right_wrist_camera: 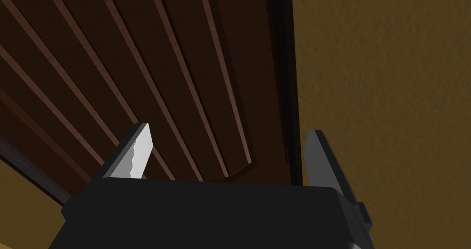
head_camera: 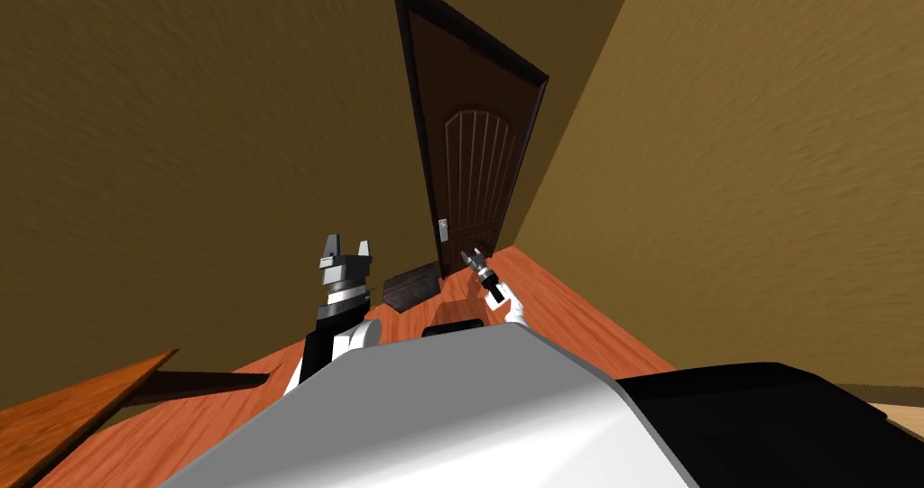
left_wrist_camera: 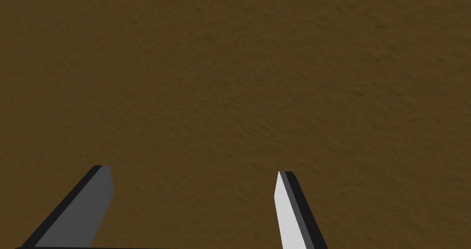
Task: Pull the door open
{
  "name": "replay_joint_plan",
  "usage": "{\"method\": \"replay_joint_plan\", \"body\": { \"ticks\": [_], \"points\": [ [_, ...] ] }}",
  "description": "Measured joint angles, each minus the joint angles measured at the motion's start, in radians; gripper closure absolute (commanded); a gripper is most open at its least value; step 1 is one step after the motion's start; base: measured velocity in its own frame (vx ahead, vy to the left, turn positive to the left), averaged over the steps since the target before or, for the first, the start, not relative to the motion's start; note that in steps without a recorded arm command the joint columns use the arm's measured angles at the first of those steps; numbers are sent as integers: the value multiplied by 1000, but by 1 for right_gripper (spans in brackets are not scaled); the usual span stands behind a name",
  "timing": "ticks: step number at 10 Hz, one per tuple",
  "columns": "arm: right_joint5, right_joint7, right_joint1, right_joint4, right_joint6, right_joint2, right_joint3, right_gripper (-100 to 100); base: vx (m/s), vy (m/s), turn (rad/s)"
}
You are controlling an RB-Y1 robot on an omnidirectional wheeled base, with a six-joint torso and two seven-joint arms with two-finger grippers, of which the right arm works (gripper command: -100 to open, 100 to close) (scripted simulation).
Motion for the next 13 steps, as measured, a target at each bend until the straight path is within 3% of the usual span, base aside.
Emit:
{"method": "replay_joint_plan", "body": {
  "ticks": [4,7,13],
  "points": [
    [42,61,-41,82,6,0,4,-100,152,126,-65],
    [70,94,-52,105,21,-3,15,-100,181,96,-50],
    [95,130,-72,147,26,-4,19,-100,162,87,-36]
  ]
}}
